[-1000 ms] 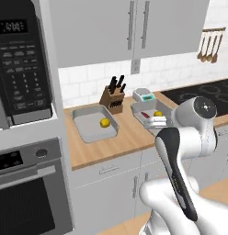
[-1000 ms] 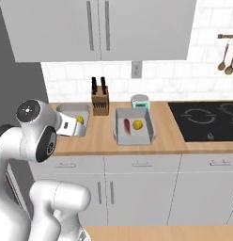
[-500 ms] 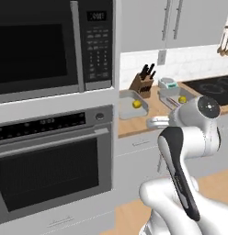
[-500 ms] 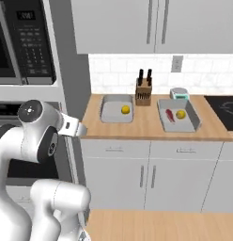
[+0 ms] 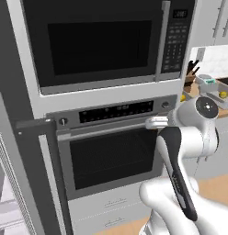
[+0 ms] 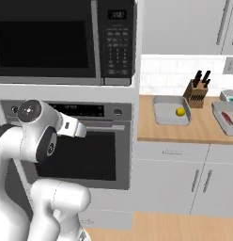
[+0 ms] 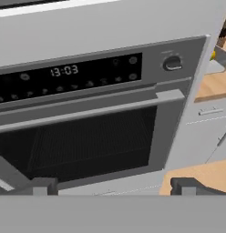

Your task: Place one lemon and one steak in each tupperware on the nearby counter, to pack two identical lunches.

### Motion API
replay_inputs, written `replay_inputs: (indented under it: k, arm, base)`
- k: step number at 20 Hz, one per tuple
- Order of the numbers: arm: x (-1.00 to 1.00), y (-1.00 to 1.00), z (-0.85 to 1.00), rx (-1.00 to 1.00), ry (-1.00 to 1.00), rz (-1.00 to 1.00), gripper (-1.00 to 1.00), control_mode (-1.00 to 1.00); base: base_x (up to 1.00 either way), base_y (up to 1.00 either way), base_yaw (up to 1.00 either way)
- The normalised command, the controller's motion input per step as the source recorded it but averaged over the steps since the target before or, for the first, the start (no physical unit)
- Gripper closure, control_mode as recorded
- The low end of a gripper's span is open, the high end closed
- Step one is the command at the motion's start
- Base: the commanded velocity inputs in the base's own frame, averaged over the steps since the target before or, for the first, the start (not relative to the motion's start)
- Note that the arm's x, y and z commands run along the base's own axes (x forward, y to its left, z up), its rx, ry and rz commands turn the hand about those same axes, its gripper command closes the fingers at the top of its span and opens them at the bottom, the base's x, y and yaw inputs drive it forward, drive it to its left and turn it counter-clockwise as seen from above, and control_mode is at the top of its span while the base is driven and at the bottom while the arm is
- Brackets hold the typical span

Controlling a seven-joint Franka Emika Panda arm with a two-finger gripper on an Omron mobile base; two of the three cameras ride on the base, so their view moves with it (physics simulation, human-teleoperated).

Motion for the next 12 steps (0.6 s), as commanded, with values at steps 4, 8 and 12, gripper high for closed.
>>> replay_inputs:
  k: [4, 8, 12]
  arm:
    - [0.0, 0.0, 0.0, 0.0, 0.0, 0.0, -1.0, 1.0]
    - [0.0, 0.0, 0.0, 0.0, 0.0, 0.0, -1.0, 1.0]
    - [0.0, 0.0, 0.0, 0.0, 0.0, 0.0, -1.0, 1.0]
  base:
    - [-0.98, 0.28, -0.02]
    - [-1.0, 0.05, -0.08]
    - [-1.0, 0.48, -0.02]
